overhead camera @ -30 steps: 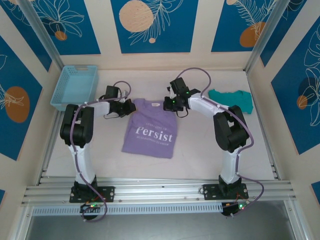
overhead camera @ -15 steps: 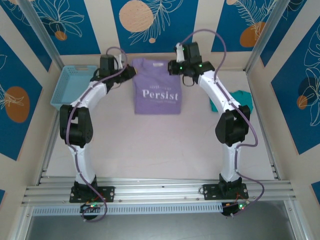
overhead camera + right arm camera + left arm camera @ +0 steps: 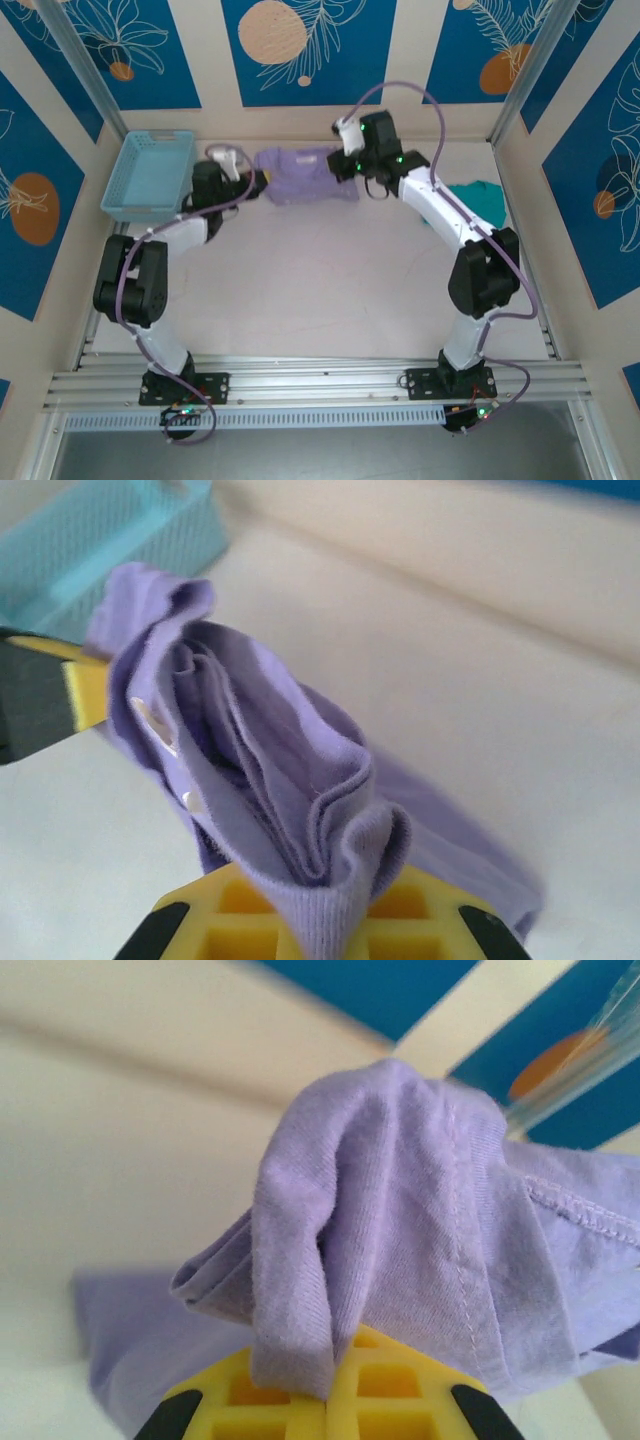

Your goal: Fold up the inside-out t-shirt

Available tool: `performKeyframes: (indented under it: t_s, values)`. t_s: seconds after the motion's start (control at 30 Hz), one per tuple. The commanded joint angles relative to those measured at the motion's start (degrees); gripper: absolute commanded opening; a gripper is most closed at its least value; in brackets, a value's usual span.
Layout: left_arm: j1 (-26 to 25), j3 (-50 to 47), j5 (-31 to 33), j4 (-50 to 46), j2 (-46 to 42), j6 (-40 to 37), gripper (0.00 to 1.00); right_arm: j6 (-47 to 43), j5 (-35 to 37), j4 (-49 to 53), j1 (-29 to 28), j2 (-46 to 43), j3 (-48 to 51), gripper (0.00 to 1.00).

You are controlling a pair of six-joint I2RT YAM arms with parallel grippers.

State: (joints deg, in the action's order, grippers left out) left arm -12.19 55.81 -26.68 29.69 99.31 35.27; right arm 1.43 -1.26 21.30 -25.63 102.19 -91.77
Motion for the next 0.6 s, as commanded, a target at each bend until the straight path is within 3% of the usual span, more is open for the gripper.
performKeyframes:
  t_s: [0.0, 0.13, 0.23, 0.4, 0.57]
  values:
    - [-3.21, -11.88, -1.46, 11.19, -7.05, 1.73, 0.00, 0.27, -1.62, -3.79, -2.89, -8.03, 10.84, 0.00]
    - [-8.34, -25.00, -0.53, 10.69, -16.86, 3.09, 0.00, 6.04, 0.91, -1.36, -7.48, -16.54, 23.49, 0.00]
    - [-11.25, -29.15, 0.00, 3.64, -22.52, 1.74, 0.00, 11.81, 1.45, 0.76, -8.96, -19.60, 29.07, 0.00]
    - [-11.54, -29.32, 3.03, -6.49, -26.57, -3.30, 0.00, 16.84, 4.48, 3.78, -8.54, -19.71, 32.43, 0.00]
    - [-11.25, -23.69, 6.89, -14.93, -22.20, -7.21, 0.00, 20.03, 4.18, 6.43, -6.37, -14.49, 29.78, 0.00]
